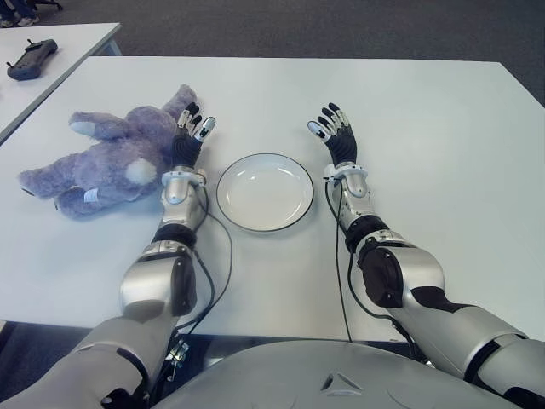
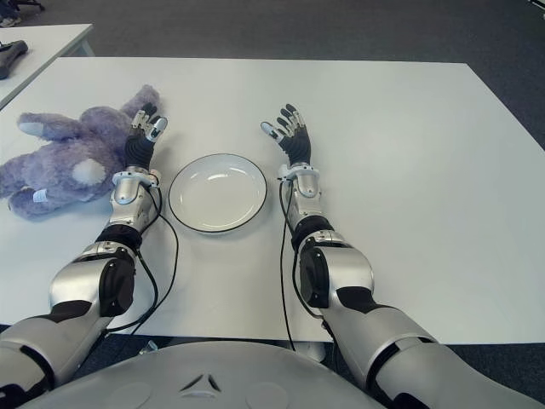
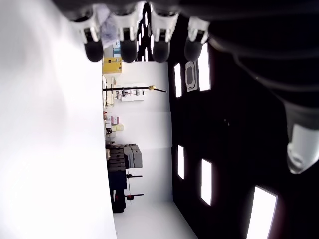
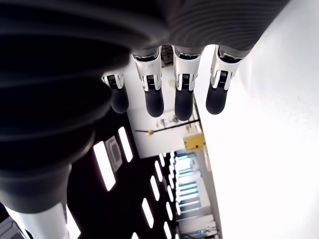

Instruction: Put the doll into the plate.

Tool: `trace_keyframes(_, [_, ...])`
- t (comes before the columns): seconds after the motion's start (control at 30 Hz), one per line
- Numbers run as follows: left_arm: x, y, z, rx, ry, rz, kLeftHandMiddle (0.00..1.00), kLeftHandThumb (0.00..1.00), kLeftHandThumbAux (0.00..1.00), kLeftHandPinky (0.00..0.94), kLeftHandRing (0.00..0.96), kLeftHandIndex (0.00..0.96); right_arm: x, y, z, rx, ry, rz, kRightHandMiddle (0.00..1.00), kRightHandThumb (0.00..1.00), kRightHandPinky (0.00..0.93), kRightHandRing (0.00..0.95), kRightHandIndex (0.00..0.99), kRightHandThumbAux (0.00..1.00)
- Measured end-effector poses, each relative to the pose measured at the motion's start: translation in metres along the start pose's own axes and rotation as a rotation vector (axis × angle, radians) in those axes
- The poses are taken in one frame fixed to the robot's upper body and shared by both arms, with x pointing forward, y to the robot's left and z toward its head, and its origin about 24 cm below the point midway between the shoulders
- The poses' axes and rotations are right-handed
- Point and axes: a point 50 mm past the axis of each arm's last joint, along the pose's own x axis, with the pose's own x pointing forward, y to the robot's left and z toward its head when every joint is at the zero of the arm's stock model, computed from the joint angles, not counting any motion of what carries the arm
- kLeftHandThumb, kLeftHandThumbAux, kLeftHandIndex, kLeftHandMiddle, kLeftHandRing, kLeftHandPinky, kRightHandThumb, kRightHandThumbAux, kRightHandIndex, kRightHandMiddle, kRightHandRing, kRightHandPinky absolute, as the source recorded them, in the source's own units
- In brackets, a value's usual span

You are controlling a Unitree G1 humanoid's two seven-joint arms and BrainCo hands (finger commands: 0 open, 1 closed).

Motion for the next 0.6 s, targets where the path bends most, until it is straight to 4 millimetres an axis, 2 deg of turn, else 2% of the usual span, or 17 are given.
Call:
trace_keyframes(0.4, [0.0001, 0.0013, 0.0022, 0.01, -0.02, 0.031, 0.0, 0.0, 0.476, 0.0, 0.0, 0.0, -0.0002, -0.0001, -0.0003, 0.0, 0.001, -0.002, 0.115, 0.0, 0.128, 0.113, 0.091, 0.781])
trace_keyframes(0.6, [0.0002, 0.006, 0.0085, 0.032, -0.071, 0.059, 0.0, 0.0, 0.491, 0.0, 0.0, 0.0, -0.0004, 0.0, -0.0008, -0.001, 0.003, -0.003, 0.111, 0.0, 0.124, 0.111, 0.086, 0.772])
